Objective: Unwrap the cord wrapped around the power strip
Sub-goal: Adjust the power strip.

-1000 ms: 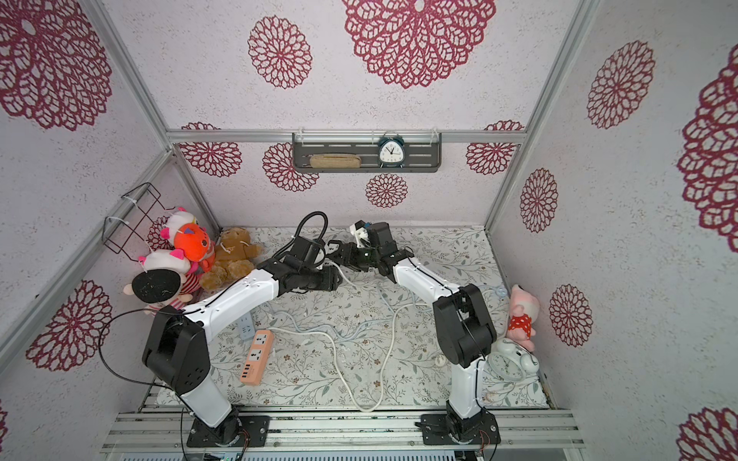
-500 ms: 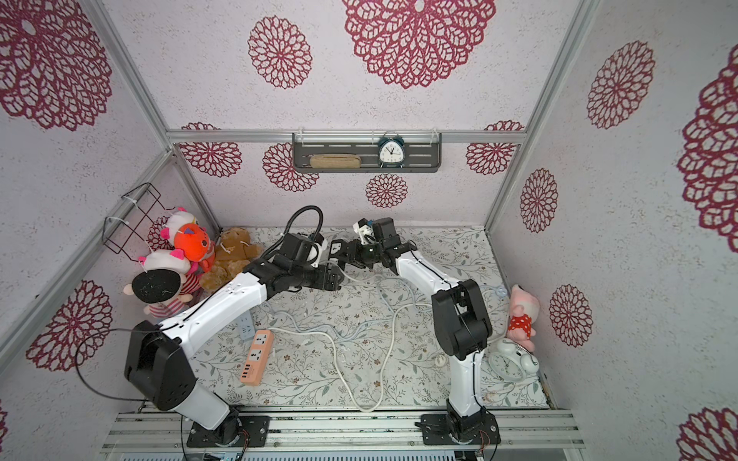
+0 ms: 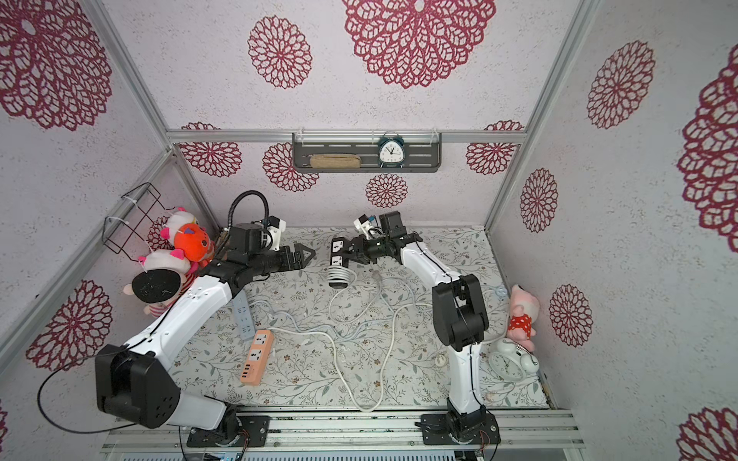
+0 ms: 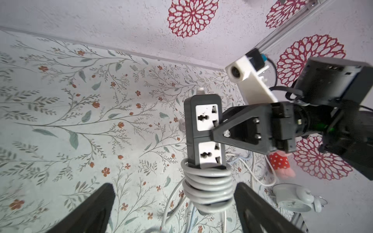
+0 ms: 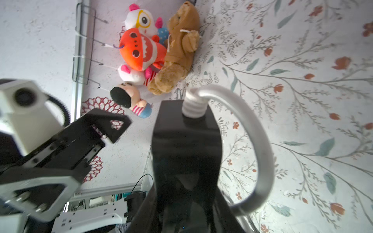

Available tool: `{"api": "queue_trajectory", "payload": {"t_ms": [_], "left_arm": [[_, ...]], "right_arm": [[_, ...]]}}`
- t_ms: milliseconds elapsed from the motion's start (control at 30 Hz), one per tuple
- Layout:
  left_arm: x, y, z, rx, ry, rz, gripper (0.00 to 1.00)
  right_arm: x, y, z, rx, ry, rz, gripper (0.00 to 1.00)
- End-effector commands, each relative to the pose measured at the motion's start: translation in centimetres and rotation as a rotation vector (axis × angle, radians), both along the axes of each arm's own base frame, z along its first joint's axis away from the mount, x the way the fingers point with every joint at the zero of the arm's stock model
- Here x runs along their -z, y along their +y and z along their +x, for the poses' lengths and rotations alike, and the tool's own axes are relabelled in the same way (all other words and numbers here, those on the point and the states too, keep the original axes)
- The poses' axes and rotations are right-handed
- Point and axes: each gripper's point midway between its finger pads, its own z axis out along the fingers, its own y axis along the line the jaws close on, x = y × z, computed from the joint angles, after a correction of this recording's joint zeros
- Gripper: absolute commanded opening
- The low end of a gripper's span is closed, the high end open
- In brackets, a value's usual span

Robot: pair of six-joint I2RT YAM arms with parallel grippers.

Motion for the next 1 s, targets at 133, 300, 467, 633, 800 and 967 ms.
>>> {"api": "queue_trajectory", "payload": {"t_ms": [133,300,467,633,800,967], "left_arm": [[-2.1,-3.0,2.8,0.03,-0.049,-0.311,0.86],[-2.0,-3.5,3.2,0.037,-0.062,-0.394,0.84],[-1.1,-4.0,3.4,0.048,-0.054,-0.398,0.85],[-0.6,-4.4,3.9,0.05,-0.04,-0.429,0.74],[-0.5,-4.8,4.4,0.057,-0.043,-0.468,0.69],[-1.1,-5.3,4.2,0.081,-0.055,-0.526,0.73]], "right_arm": [[-2.3,0.8,-1.9,-0.151,-0.036,0.092,0.04],[-2.8,1.3,-2.4,-0.191,-0.027,0.119,0.04],[-3.3,2.2,-3.0,-0.229,-0.015,0.144,0.04],[-4.1,2.8,-3.3,-0.247,-0.007,0.179,0.04],[-4.8,3.3,-3.7,-0.268,-0.008,0.203,0.04],[-5.1,3.6,-3.4,-0.264,-0.004,0.213,0.04]]}}
